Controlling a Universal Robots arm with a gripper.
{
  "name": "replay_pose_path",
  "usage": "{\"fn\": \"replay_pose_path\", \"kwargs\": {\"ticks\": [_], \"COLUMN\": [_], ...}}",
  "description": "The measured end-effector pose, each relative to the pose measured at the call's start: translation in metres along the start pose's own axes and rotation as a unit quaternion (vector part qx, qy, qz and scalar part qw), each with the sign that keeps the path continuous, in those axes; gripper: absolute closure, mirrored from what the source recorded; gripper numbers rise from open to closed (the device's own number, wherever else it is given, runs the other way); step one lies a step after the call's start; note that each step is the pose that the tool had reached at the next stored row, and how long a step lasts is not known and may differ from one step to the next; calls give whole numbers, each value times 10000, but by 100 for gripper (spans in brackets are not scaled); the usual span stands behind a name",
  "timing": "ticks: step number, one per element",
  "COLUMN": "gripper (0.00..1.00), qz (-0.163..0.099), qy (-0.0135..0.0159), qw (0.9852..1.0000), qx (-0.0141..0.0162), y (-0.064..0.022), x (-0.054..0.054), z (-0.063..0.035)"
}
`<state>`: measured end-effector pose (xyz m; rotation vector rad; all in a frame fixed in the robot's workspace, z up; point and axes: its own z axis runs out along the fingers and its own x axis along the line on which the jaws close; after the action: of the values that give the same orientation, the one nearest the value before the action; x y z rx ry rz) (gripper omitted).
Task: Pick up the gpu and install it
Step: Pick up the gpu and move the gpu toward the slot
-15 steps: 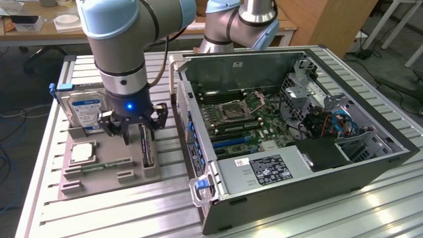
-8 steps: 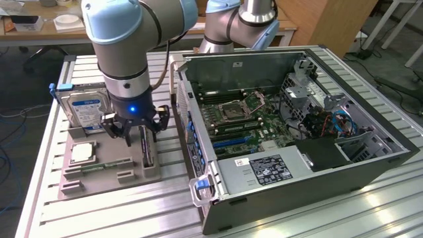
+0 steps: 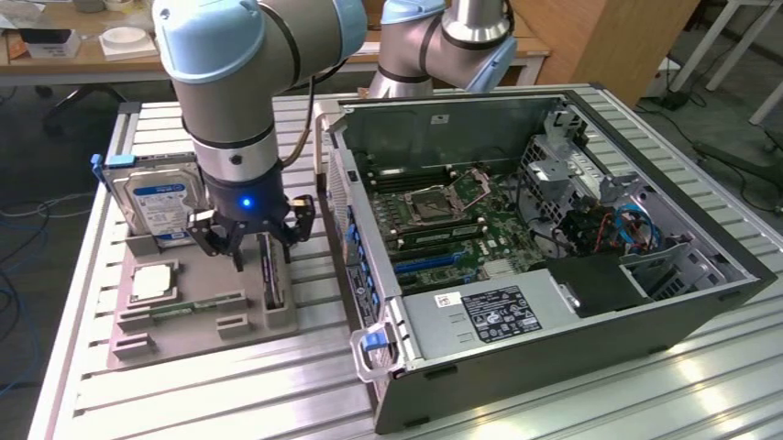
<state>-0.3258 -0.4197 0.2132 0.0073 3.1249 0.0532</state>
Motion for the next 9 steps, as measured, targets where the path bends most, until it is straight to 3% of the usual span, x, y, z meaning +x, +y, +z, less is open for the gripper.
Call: {"fn": "replay_pose_path", "kwargs": {"ticks": [6, 7, 9], "gripper": [37, 44, 45], "qz": [0, 0, 0], "qy": [0, -1, -1], "qw": [10000, 10000, 10000], "qx": [0, -1, -1], "y": [0, 0, 0], "x": [0, -1, -1], "z": [0, 1, 1]}}
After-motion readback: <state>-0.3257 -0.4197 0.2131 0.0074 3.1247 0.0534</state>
